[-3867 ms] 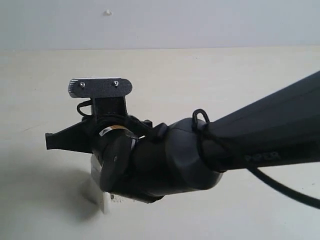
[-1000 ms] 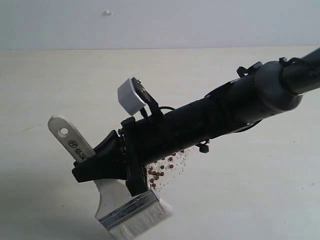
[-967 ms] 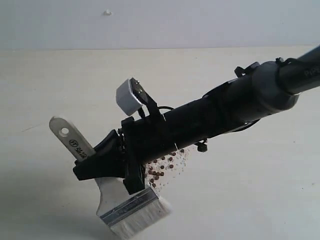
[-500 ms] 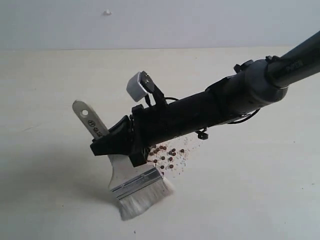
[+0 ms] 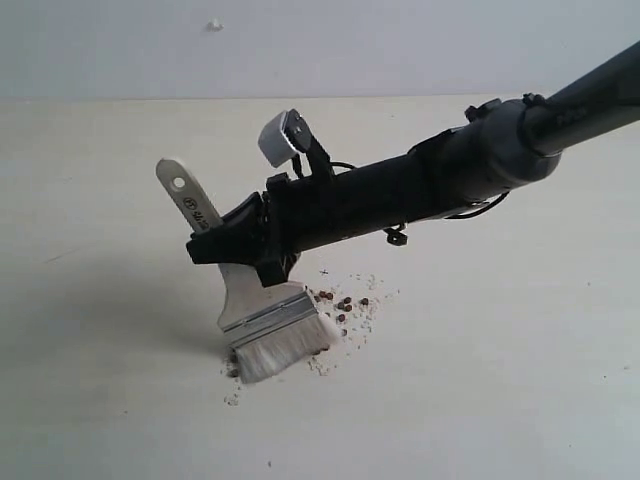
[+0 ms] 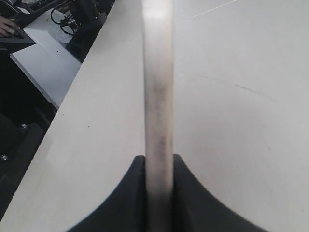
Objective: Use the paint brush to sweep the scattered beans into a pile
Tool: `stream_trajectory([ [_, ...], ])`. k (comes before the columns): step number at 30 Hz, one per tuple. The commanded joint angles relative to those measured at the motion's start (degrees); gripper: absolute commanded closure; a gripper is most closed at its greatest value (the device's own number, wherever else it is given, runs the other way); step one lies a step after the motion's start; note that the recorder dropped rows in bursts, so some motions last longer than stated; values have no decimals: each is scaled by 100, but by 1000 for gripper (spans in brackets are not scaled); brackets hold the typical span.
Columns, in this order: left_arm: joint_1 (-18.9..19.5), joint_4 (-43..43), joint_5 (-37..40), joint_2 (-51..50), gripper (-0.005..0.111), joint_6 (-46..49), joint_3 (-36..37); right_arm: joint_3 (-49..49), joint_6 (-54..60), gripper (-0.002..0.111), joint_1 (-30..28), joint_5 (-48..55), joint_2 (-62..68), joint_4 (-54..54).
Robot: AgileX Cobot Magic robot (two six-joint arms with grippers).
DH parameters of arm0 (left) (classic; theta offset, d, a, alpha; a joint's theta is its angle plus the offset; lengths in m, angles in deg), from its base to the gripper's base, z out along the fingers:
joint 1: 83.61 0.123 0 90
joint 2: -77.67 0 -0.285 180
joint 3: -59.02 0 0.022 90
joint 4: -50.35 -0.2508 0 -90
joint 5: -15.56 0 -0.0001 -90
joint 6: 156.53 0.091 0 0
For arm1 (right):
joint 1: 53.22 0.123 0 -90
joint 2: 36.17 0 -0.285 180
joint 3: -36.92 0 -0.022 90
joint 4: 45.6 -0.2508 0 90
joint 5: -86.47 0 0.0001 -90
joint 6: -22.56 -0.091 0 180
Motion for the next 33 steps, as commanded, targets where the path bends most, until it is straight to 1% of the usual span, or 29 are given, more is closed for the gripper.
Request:
stream_trajectory([
  [1, -35, 48, -11, 9, 107, 13, 19, 118, 18, 108, -27, 47, -35, -48],
  [8, -35, 48, -11, 9, 107, 13, 19, 118, -805, 108, -27, 195, -461, -46],
  [11, -35, 48, -11, 9, 107, 13, 19, 107, -1182, 108, -27, 207, -662, 237],
  [14, -35, 48, -11, 9, 107, 13, 19, 107, -1582, 108, 38, 554, -715, 252],
  [16, -35, 48, -11, 9, 107, 13, 19, 79, -1776, 108, 161, 578, -715, 255],
  [18, -35, 48, -11, 9, 107, 13, 19, -57, -1766, 108, 311, 567, -692, 184],
  [23, -35, 48, -11, 9, 107, 13, 19, -366, -1606, 108, 730, 155, -489, -48],
  [27, -90, 48, -11, 9, 107, 13, 19, -407, -1460, 108, 773, -3, -393, -48],
  [33, -169, 48, -11, 9, 107, 13, 19, -407, -1162, 108, 773, -958, -365, -48],
])
